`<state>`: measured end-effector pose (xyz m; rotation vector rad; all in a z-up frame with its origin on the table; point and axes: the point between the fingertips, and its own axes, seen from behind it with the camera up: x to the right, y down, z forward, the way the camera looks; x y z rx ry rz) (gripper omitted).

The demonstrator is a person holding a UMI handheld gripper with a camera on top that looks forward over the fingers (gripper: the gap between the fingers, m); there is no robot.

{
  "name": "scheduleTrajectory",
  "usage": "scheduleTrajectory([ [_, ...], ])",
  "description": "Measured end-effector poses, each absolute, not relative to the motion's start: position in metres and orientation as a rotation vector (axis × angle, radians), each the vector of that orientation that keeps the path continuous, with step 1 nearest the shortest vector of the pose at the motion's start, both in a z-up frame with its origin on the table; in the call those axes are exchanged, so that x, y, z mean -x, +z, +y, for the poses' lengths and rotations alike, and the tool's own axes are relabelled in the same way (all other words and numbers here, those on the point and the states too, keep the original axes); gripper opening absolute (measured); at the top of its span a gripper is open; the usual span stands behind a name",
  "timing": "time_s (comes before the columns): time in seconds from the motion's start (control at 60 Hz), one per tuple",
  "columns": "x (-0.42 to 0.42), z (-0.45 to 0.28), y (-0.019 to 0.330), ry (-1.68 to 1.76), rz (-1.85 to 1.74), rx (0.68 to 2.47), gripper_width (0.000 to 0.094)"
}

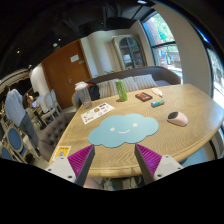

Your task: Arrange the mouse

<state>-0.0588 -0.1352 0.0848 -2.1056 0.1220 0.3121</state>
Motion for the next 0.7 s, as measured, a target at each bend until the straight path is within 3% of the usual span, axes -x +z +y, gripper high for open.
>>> scheduleTrajectory([
  [0.3, -0.002, -0.117, 0.061, 0.241, 0.161, 2.116, 0.0827],
  [0.483, -0.119, -0.093, 0.029, -0.034, 0.222, 2.104, 0.0816],
  [0.7, -0.212, -0.05, -0.012, -0.13, 0.223, 2.152, 0.0795],
])
